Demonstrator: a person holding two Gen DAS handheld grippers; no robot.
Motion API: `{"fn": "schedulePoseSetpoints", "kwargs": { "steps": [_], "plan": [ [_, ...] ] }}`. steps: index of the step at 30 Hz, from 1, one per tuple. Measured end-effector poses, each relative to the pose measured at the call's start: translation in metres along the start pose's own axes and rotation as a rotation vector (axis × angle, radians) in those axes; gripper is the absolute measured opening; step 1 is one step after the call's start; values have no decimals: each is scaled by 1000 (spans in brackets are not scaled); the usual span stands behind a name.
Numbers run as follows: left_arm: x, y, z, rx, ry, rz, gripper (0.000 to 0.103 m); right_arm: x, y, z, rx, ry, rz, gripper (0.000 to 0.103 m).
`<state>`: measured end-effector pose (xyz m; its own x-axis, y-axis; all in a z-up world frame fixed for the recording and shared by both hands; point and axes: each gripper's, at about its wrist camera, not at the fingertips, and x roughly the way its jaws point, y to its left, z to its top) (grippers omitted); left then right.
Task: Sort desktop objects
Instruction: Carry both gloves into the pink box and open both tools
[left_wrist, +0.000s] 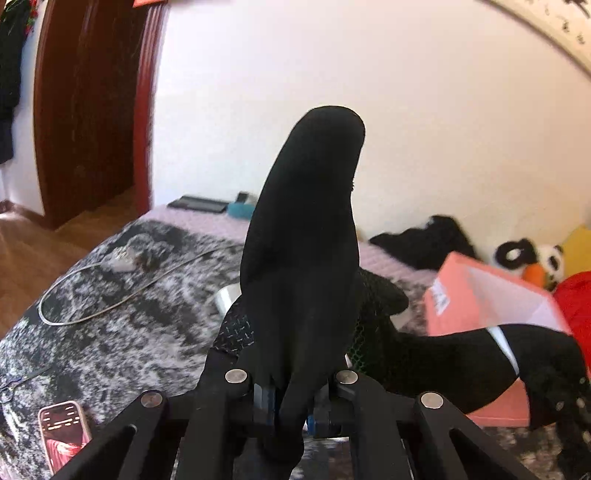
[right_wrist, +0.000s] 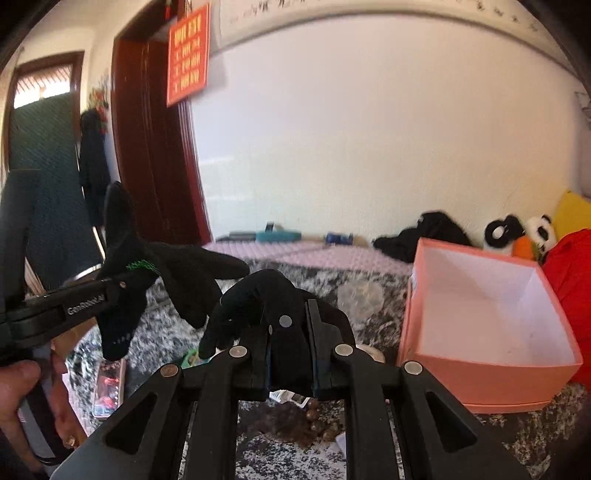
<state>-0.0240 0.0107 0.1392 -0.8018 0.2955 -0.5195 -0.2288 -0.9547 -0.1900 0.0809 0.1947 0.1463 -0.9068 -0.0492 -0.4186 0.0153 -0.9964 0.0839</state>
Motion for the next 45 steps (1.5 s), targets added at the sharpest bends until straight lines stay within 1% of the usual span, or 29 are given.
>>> {"fn": "schedulePoseSetpoints", "kwargs": {
  "steps": [2,5,11,17,22,24,29,34,37,41,43,45],
  "plan": [
    [-9,-14,2,12,-16,-16,5,-20,-3,1,1,-41,-6,15],
    [-22,-34,4,30,-41,-41,5,-44,-7,6,-1,-79,-12,15],
    [-47,-76,9,65,-88,-89,5,-99,-28,18,17,-184,-50,15],
    [-52,-122,10,106,-109,-154,5,-146,-62,31,55,-282,-121,15],
    [-45,-165,9,142,-99,-214,5,-169,-98,38,82,-326,-198,15],
    [-38,-185,8,155,-91,-244,5,-178,-115,41,93,-345,-242,15],
    [-11,-234,10,193,-70,-302,5,-170,-161,47,122,-367,-349,15],
    [31,-277,7,236,-25,-333,5,-134,-218,50,199,-338,-432,15],
    [70,-295,0,259,37,-335,5,-105,-251,48,241,-287,-457,15],
    [120,-309,-19,271,135,-317,5,-62,-290,40,294,-179,-455,15],
    [141,-313,-28,271,178,-307,5,-41,-305,30,322,-121,-440,15],
    [159,-315,-37,276,218,-296,5,-21,-317,17,348,-58,-407,15]
  ]
}}
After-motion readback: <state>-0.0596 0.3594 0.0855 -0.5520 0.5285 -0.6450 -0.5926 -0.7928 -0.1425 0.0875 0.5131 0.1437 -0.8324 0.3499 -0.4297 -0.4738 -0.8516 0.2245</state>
